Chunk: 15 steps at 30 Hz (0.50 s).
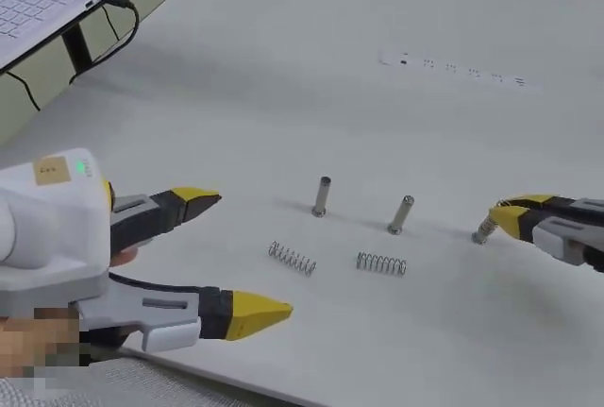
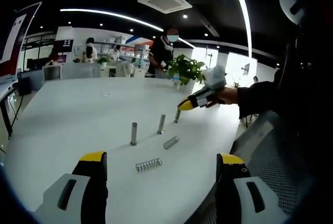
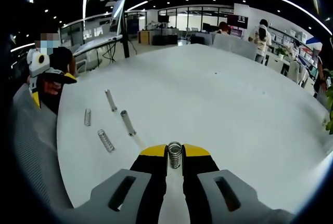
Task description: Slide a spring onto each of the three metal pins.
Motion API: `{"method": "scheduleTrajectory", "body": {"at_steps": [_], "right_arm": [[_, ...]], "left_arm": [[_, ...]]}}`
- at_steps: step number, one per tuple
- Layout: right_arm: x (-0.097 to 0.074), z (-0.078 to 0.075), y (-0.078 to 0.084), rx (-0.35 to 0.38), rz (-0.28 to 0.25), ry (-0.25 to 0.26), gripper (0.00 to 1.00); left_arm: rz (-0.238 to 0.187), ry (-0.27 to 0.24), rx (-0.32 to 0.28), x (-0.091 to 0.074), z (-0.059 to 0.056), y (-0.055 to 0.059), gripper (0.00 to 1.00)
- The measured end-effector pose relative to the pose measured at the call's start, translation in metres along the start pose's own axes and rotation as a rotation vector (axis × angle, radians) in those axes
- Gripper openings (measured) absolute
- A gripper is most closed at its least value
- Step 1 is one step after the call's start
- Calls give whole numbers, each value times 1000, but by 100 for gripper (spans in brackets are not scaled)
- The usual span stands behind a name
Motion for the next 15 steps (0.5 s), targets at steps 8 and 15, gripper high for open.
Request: {"method": "scheduleTrajectory", "body": {"at_steps": [8, 15], "right_arm": [[4, 0, 6, -10, 26, -4, 9], [6, 0, 8, -3, 33, -6, 9]], "left_arm": [[-1, -1, -1, 0, 0, 0, 83], [-1, -1, -2, 0, 0, 0, 83]]}}
Point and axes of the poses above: the centre of the closed fingertips' face, and the gripper's own axes: x roughly forward along the fingers, z roughly to its left, y roughly out of its underside, the point moved 9 cm from there along -x, roughly backward along the fingers, and after that the axes turned 12 degrees about x, right-handed, at the moved point
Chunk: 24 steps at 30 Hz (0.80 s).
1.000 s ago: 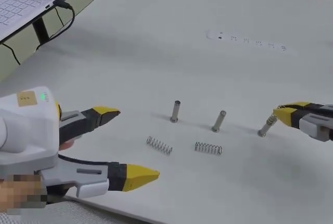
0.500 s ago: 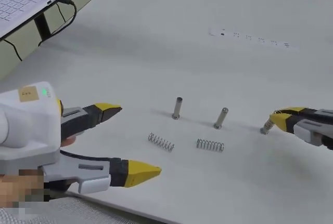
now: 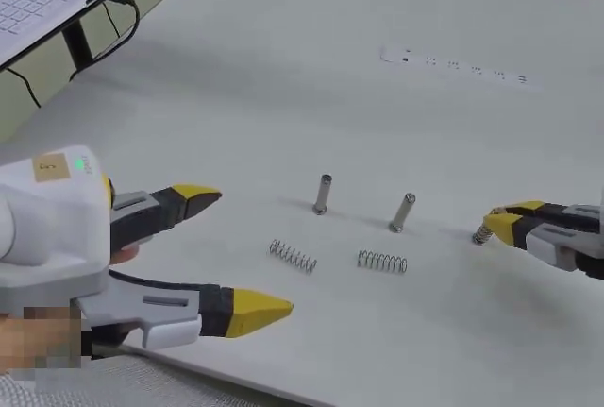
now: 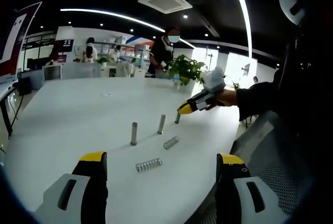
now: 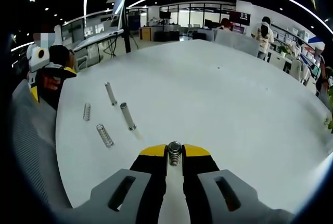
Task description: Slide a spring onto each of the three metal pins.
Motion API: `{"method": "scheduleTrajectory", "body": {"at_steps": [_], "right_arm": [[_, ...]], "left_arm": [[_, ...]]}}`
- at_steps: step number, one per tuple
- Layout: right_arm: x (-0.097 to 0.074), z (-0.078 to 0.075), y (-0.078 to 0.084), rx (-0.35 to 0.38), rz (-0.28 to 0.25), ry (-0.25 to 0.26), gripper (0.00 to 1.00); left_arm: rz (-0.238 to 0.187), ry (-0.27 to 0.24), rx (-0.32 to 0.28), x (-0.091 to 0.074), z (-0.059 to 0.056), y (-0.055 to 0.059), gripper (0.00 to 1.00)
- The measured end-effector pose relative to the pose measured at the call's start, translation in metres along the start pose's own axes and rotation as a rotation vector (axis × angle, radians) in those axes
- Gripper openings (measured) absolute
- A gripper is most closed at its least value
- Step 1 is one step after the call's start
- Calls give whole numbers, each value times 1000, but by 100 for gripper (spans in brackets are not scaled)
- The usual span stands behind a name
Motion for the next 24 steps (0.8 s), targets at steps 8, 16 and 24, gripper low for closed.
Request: {"method": "scheduleTrajectory", "body": {"at_steps": [8, 16, 24], "right_arm": [[2, 1, 5, 0, 31, -3, 14], [-2, -4, 7, 17, 37, 19, 19], [-15, -7, 8, 34, 33, 43, 20]], "left_arm": [[0, -1, -1, 0, 0, 0, 83], [1, -1, 2, -1, 0, 0, 83], [-4, 1, 0, 0, 0, 0, 83]]}}
Point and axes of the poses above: the centre of the closed fingertips' face, and the gripper's own axes: x roughly forward along the fingers, z roughly to its left, y roughly out of its underside, the point moved 9 cm from there along -x, roughly backward along the fingers, and after that the axes turned 12 degrees about x, right-handed, at the moved point
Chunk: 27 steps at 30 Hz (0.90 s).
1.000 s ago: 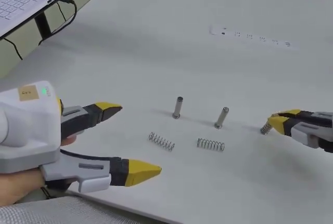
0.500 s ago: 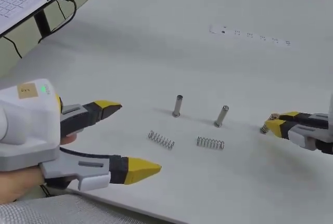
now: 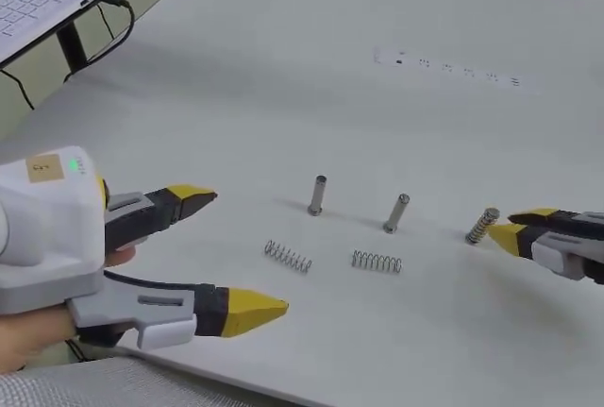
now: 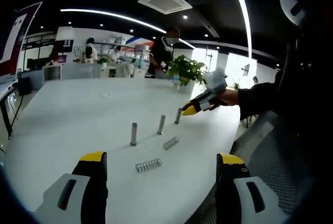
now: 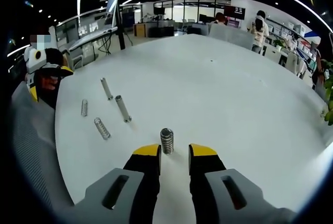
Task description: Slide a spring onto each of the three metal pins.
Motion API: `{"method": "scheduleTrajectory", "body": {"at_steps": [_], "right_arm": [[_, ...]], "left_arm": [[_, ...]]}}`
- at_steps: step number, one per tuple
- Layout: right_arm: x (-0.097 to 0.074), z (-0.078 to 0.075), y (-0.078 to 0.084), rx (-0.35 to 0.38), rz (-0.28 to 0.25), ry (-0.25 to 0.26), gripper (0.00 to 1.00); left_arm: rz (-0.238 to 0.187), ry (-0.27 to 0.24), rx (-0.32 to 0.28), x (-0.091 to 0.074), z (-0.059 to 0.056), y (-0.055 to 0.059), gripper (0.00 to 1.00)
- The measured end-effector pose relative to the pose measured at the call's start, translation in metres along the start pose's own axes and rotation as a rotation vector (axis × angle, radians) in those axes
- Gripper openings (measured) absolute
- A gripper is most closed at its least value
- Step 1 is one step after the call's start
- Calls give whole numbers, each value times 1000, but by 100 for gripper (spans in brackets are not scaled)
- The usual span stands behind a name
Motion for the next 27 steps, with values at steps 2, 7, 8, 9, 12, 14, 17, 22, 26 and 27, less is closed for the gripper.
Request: {"method": "scheduleTrajectory", "body": {"at_steps": [2, 7, 8, 9, 12, 14, 17, 22, 26, 27], "right_arm": [[-3, 1, 2, 7, 5, -1, 20], [-10, 5, 4, -1, 8, -2, 19], [-11, 7, 5, -2, 11, -3, 19], [-14, 9, 5, -9, 16, -1, 19], [-18, 14, 5, -24, 17, -5, 19], [-21, 18, 5, -26, 15, -16, 18], [-24, 27, 5, -48, 27, -38, 18], [-26, 46, 2, -102, 46, -101, 17], [-21, 65, -3, -174, 71, -183, 17], [-18, 68, -5, -201, 77, -193, 17]], "left_arm": [[2, 2, 4, 0, 0, 0, 83], [-2, 2, 3, 0, 0, 0, 83], [-3, 2, 2, 0, 0, 0, 83], [-7, 4, -1, 1, 0, 0, 83], [-7, 4, -3, 1, 0, 0, 83], [-6, 6, 1, 1, -1, 0, 83], [-5, 6, 0, 1, -1, 0, 83], [-2, 7, 4, 1, -1, -1, 83], [-2, 4, 4, 1, -1, -1, 83], [0, 4, 5, 1, -1, -1, 83]]}}
Point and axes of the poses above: the centre of the closed fingertips' face, and the gripper's own axes: x roughly forward along the fingers, z roughly to its left, y roughly out of its underside, the point moved 9 cm from there along -x, roughly backward along the fingers, and after that the axes turned 12 degrees about x, right-handed, at the moved point
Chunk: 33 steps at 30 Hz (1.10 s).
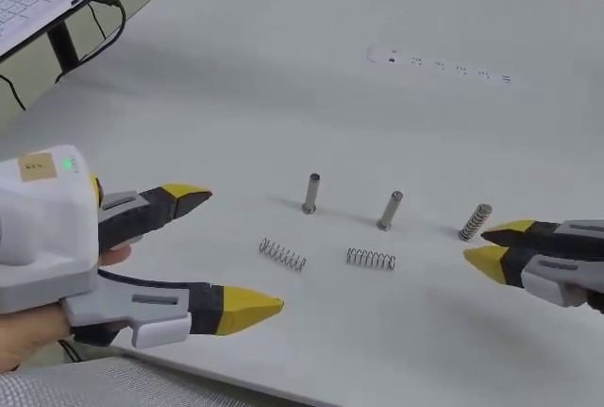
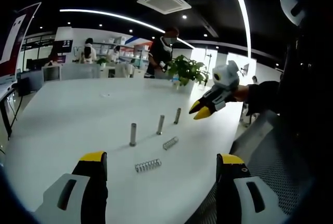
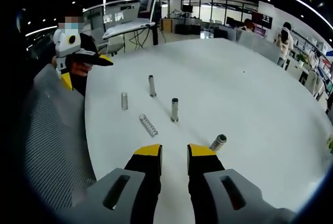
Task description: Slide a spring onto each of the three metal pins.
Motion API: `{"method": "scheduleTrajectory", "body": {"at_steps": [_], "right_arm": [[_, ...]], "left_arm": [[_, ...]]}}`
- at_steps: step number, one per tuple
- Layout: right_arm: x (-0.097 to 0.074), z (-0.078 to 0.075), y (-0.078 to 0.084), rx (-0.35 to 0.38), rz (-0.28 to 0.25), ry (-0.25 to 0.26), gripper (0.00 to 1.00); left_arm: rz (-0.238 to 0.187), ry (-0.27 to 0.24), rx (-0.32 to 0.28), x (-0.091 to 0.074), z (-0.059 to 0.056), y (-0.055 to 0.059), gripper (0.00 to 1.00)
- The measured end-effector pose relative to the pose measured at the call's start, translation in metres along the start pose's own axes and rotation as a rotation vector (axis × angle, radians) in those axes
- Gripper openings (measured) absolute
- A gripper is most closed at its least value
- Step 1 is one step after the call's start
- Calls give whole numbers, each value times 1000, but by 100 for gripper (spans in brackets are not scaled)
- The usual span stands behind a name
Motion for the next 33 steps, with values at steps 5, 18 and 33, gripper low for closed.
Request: {"method": "scheduleTrajectory", "body": {"at_steps": [5, 18, 33], "right_arm": [[15, 10, -8, -58, 29, -64, 17], [60, 11, -9, -179, 142, -172, 18], [81, 8, -4, -256, 204, -206, 15]], "left_arm": [[-1, -2, 1, 0, 0, 0, 83], [3, -1, 1, 0, 0, 0, 83], [11, 4, -8, 0, 1, 2, 82]]}}
Point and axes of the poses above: the centre of the closed fingertips' face, and the gripper's own axes: x roughly forward along the fingers, z roughly to its left, y roughly out of its underside, the point moved 9 cm from there along -x, roughly backward along the fingers, and after that the axes turned 12 degrees about x, right-handed, at the moved point
